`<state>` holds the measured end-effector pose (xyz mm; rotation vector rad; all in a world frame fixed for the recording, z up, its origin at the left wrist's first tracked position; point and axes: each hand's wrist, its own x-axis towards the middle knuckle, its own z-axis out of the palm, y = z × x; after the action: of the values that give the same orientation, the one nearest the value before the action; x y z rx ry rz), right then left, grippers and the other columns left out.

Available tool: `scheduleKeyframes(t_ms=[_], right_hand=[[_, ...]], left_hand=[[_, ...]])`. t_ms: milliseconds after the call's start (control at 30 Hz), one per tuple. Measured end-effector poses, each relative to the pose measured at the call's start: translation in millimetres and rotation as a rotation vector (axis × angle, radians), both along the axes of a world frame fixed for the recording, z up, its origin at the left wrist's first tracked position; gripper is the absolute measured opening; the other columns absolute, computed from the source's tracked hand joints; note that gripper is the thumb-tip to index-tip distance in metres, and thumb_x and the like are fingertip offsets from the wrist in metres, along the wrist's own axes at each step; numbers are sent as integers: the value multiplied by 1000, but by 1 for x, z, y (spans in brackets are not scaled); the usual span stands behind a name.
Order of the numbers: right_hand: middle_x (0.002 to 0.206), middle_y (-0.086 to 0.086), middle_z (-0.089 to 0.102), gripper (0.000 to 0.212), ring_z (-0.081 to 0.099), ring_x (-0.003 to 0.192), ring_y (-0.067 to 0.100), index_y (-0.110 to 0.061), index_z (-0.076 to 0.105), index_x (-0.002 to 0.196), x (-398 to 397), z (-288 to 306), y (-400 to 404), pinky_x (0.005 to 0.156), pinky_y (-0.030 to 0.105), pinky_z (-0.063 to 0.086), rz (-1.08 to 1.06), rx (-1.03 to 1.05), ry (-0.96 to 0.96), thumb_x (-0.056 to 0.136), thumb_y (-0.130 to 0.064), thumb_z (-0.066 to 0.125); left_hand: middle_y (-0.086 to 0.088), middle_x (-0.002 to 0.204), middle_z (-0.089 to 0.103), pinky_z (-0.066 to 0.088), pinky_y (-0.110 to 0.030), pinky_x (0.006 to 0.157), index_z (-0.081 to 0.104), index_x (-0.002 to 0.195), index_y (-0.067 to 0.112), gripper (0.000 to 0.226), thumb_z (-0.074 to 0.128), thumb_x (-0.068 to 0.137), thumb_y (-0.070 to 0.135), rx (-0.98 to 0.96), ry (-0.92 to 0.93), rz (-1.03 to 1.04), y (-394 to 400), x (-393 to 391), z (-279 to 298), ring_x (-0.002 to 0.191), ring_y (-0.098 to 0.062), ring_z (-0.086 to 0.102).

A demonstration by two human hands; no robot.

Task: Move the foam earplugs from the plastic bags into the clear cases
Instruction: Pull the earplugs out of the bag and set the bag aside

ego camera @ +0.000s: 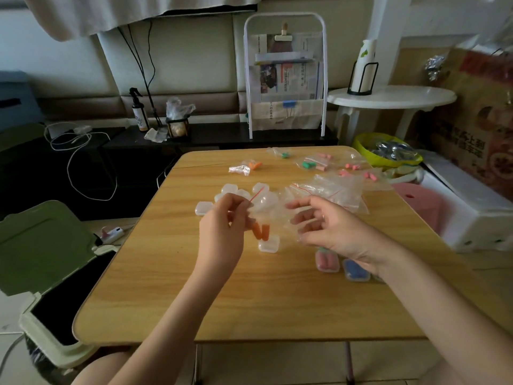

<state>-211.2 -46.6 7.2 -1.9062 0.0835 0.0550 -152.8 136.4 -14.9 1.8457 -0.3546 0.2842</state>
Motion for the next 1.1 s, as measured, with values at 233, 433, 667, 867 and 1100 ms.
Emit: scheduleKeyframes(t_ms=[233,433,667,867,1100], right_hand=[[97,-13,70,14,69,78,34,-38,72,98,-2,5,10,75,56,55,-83,-180,-278,85,-35,68],[79,3,72,10,70,76,20,-14,71,84,0,3,8,76,39,59,-234,-70,-325,83,-4,69],[81,2,70,14,65,56,12,-14,63,75,-8,1,22,51,39,57,-262,-10,-296,80,-16,75],[71,-12,54,20,45,41,1,-7,57,83,-7,1,23,40,14,35,-99,-212,-344,85,-22,71],[66,-7,49,26,42,55,6,-22,40,76,-8,-9,33,53,26,36,-76,-366,-369,99,-35,44]], left_hand=[[4,75,59,47,-16,49,62,93,14,9,62,89,6,143,-226,-163,-6,-8,6,52,-7,57],[8,89,64,50,-16,68,58,98,15,21,71,83,20,-6,-235,31,-10,-9,8,79,-6,62],[-1,79,67,58,-32,59,64,85,9,18,75,78,21,-103,-4,-233,-18,-21,7,76,-17,67],[-9,80,74,57,-27,66,71,83,5,7,68,84,11,-279,228,-344,-17,-18,8,76,-20,71],[-8,76,72,59,-31,67,71,85,6,11,61,90,6,-110,83,-274,-17,-21,3,71,-20,71]])
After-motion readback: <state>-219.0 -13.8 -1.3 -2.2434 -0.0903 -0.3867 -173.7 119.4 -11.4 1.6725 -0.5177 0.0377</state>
